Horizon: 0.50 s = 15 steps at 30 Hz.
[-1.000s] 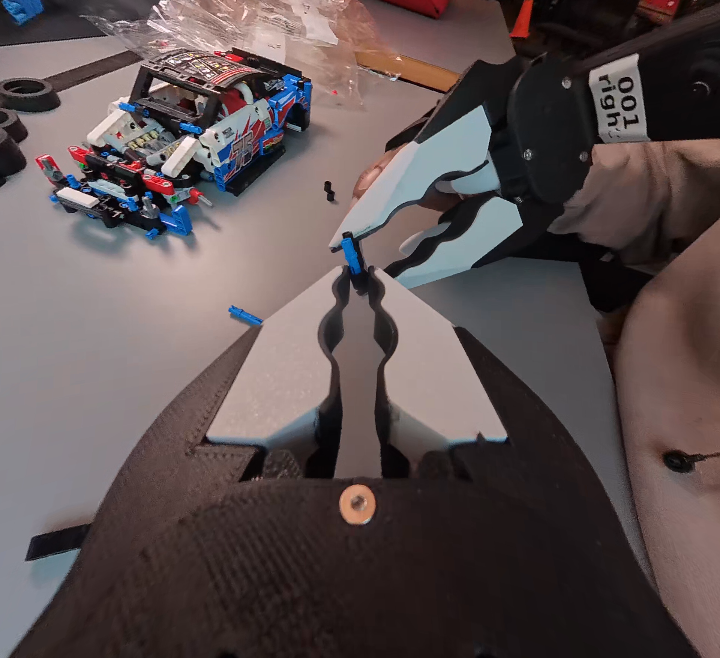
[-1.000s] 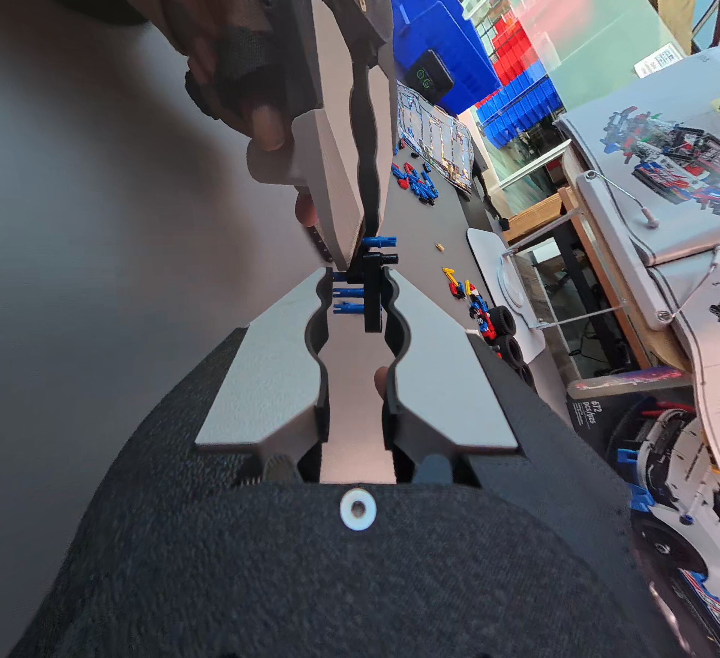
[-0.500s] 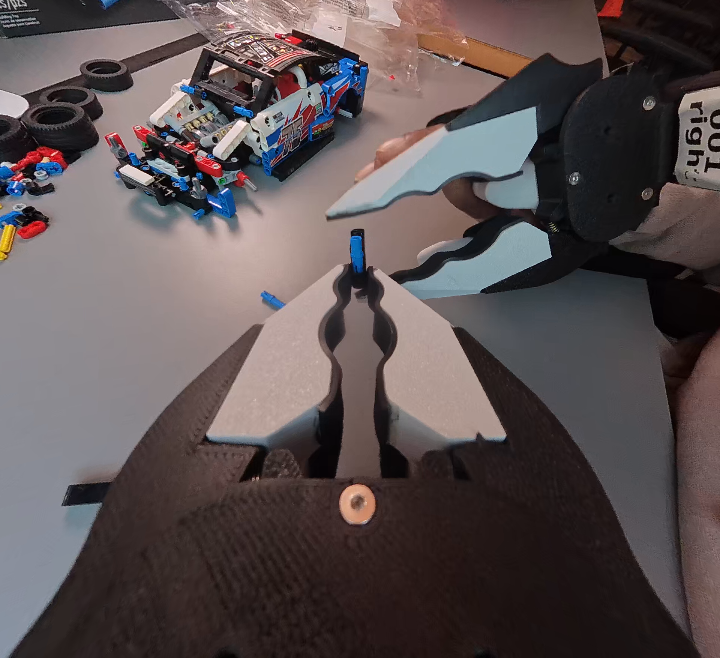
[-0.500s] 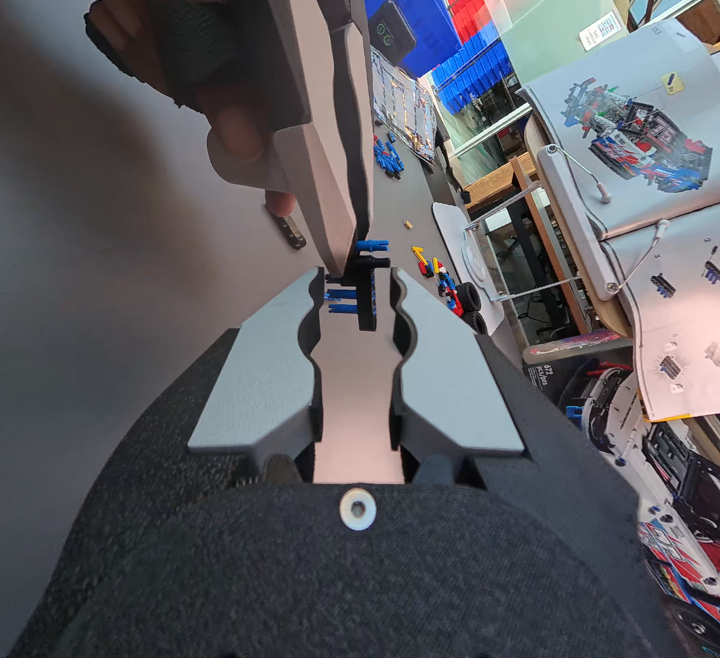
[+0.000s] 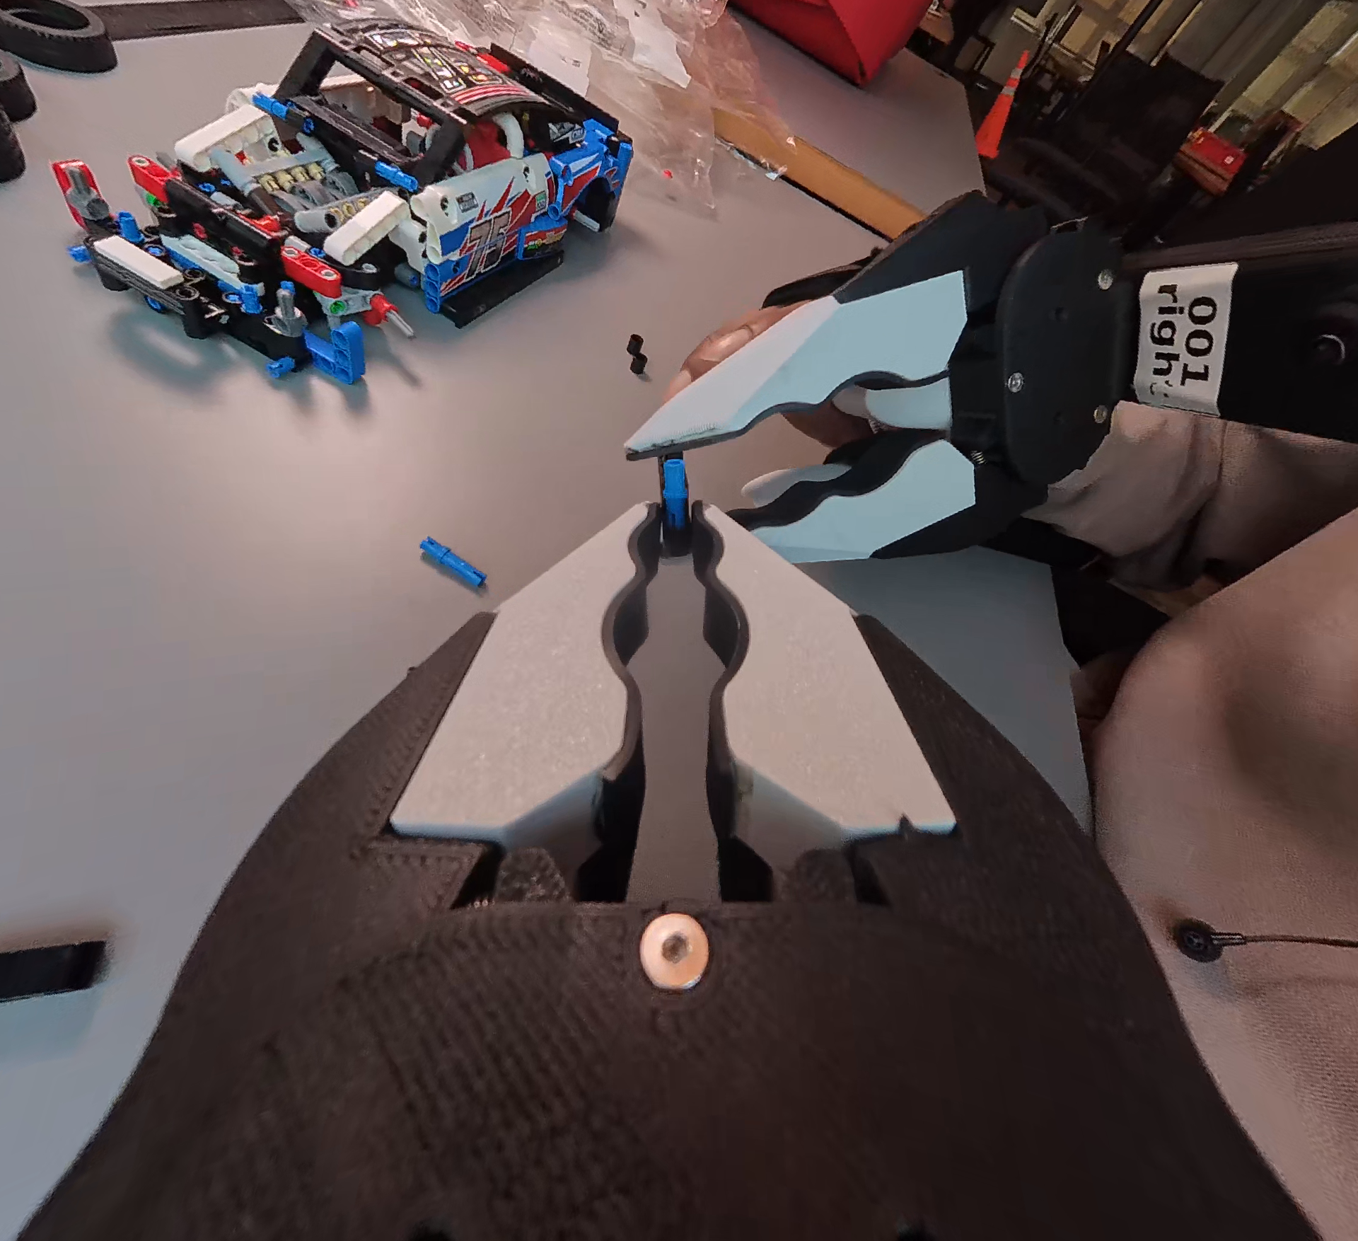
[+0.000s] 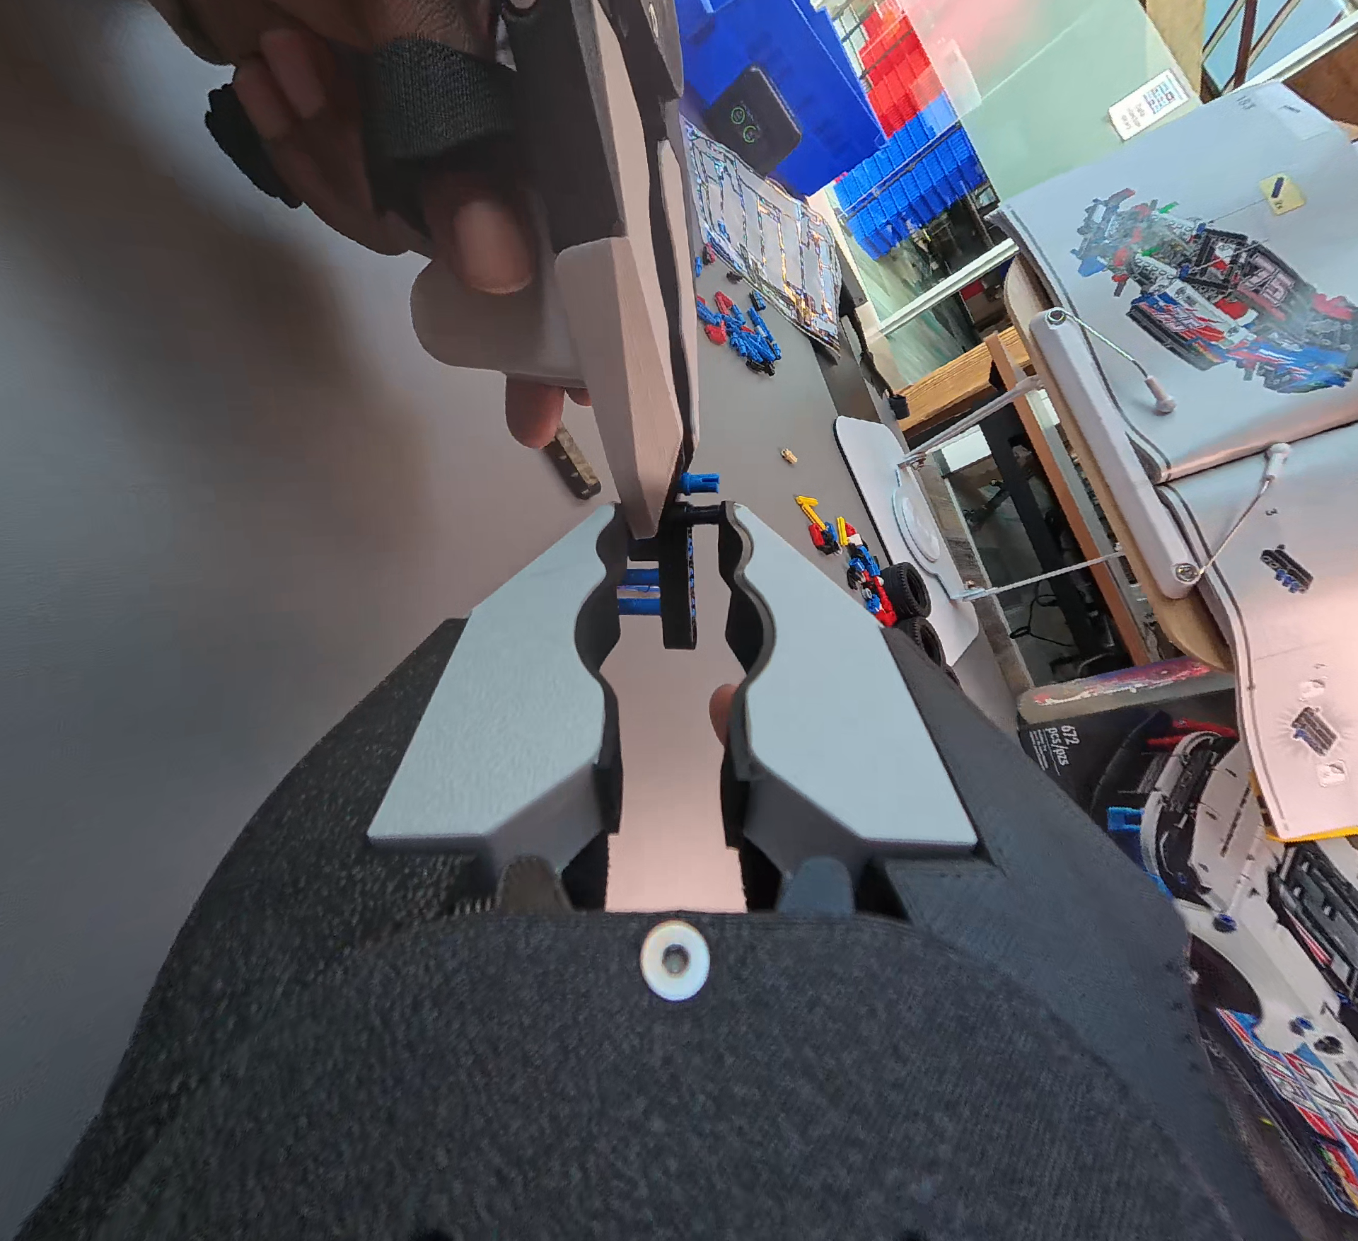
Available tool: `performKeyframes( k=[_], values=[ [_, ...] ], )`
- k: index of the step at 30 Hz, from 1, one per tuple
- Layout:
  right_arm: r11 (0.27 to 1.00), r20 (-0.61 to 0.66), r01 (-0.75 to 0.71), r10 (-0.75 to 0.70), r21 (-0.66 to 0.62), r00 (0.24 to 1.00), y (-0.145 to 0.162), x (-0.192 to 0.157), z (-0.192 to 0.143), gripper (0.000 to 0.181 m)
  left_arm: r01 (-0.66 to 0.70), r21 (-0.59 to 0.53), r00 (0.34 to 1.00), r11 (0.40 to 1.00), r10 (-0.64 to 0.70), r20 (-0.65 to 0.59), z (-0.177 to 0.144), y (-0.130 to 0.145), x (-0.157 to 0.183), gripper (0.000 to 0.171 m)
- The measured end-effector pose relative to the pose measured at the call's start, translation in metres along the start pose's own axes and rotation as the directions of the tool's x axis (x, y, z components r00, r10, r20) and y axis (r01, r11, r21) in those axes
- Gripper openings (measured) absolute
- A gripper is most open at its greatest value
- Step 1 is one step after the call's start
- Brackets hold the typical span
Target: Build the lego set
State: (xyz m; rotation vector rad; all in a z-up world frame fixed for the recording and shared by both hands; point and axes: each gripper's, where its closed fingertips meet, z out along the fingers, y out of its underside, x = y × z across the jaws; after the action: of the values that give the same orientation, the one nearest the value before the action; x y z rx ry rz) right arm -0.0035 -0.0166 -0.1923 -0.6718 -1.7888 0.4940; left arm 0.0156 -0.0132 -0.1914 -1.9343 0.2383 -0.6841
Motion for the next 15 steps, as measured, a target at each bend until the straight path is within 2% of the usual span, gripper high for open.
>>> performKeyframes(
  k=[5, 9, 12, 15],
  values=[
    [0.989, 0.015, -0.142, 0.142, 0.030, 0.990, 0.002, 0.010, -0.005, 0.023, 0.022, 0.063, 0.999, 0.998, -0.019, -0.040, -0.016, -0.015, -0.003, 0.011],
    [0.954, 0.084, -0.286, 0.280, 0.084, 0.956, -0.005, 0.012, -0.009, 0.023, 0.051, 0.087, 0.997, 0.995, -0.045, -0.069, -0.020, -0.020, -0.006, 0.010],
    [0.905, 0.182, -0.411, 0.389, 0.111, 0.903, -0.011, 0.008, -0.011, 0.022, -0.029, 0.125, 0.989, 0.992, 0.046, -0.137, -0.020, -0.025, 0.011, 0.014],
    [0.854, 0.311, -0.503, 0.445, 0.136, 0.840, -0.022, -0.001, -0.016, 0.022, -0.203, 0.137, 0.964, 0.970, 0.222, -0.145, -0.021, -0.025, 0.026, 0.025]
  ],
)
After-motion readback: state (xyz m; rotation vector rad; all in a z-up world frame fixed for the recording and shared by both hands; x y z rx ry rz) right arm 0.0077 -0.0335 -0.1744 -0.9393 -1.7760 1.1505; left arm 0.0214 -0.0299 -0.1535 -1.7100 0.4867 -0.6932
